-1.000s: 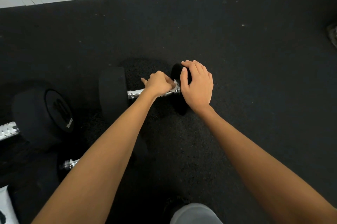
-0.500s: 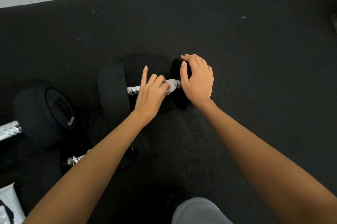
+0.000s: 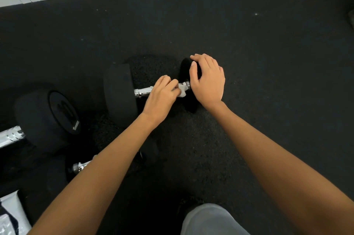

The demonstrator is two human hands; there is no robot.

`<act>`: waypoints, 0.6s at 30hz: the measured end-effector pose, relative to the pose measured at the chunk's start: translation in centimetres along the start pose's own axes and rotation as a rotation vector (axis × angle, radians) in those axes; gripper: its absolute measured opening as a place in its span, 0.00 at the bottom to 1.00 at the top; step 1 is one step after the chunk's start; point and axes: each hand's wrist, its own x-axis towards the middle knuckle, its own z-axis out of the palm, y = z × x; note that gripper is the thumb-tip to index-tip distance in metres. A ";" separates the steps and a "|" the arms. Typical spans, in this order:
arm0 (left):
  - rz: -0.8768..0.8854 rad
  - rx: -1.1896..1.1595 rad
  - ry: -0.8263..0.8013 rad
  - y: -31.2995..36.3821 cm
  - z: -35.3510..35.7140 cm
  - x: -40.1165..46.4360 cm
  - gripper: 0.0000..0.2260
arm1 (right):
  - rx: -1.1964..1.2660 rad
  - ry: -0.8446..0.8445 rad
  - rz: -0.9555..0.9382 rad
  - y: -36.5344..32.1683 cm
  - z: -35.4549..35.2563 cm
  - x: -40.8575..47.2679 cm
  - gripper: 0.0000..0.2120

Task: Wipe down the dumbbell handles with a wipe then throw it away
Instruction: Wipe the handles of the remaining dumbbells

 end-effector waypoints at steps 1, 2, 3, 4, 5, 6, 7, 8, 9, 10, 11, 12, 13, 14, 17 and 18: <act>-0.009 0.000 -0.008 0.4 0.0 0.2 0.07 | -0.002 0.000 0.002 0.0 0.0 0.0 0.16; -0.026 -0.003 -0.022 0.9 -0.1 0.7 0.08 | -0.004 0.000 0.003 -0.1 0.0 -0.1 0.16; -0.053 -0.016 -0.041 1.3 -0.2 1.2 0.09 | -0.003 -0.002 0.003 -0.1 0.0 -0.1 0.16; -0.081 -0.038 -0.062 1.7 -0.3 1.7 0.10 | -0.002 -0.003 0.004 -0.1 0.0 0.0 0.16; -0.100 -0.063 -0.077 1.8 -0.4 2.0 0.10 | 0.000 -0.003 0.005 -0.1 0.0 0.0 0.16; -0.107 -0.085 -0.085 1.8 -0.4 2.1 0.10 | 0.001 -0.003 0.006 -0.1 0.0 0.0 0.16; -0.106 -0.100 -0.087 1.6 -0.5 1.9 0.10 | 0.002 -0.004 0.006 0.0 0.0 0.1 0.16; -0.102 -0.111 -0.087 1.2 -0.5 1.5 0.11 | 0.002 -0.006 0.005 0.0 0.0 0.1 0.16; -0.103 -0.121 -0.083 0.8 -0.6 0.9 0.10 | 0.001 -0.008 0.004 0.0 0.0 0.0 0.15; -0.110 -0.127 -0.074 0.5 -0.7 0.4 0.10 | 0.001 -0.008 0.004 0.1 0.1 0.0 0.15; -0.119 -0.128 -0.069 0.2 -0.8 0.0 0.09 | 0.002 -0.007 0.005 0.1 0.1 0.0 0.15; -0.125 -0.126 -0.067 0.1 -0.8 -0.3 0.09 | 0.004 -0.005 0.006 0.1 0.1 0.0 0.16; -0.137 -0.126 -0.065 0.2 -0.7 -0.4 0.09 | 0.004 -0.004 0.006 0.1 0.0 0.0 0.16; -0.163 -0.132 -0.062 0.4 -0.6 -0.2 0.09 | 0.002 -0.004 0.004 0.1 0.0 -0.1 0.16; -0.285 -0.188 -0.067 1.4 -0.1 1.2 0.11 | 0.000 -0.003 -0.001 0.0 -0.1 -0.1 0.16; -0.316 -0.207 -0.067 1.7 0.0 1.6 0.12 | 0.000 -0.002 -0.002 0.0 -0.1 -0.1 0.16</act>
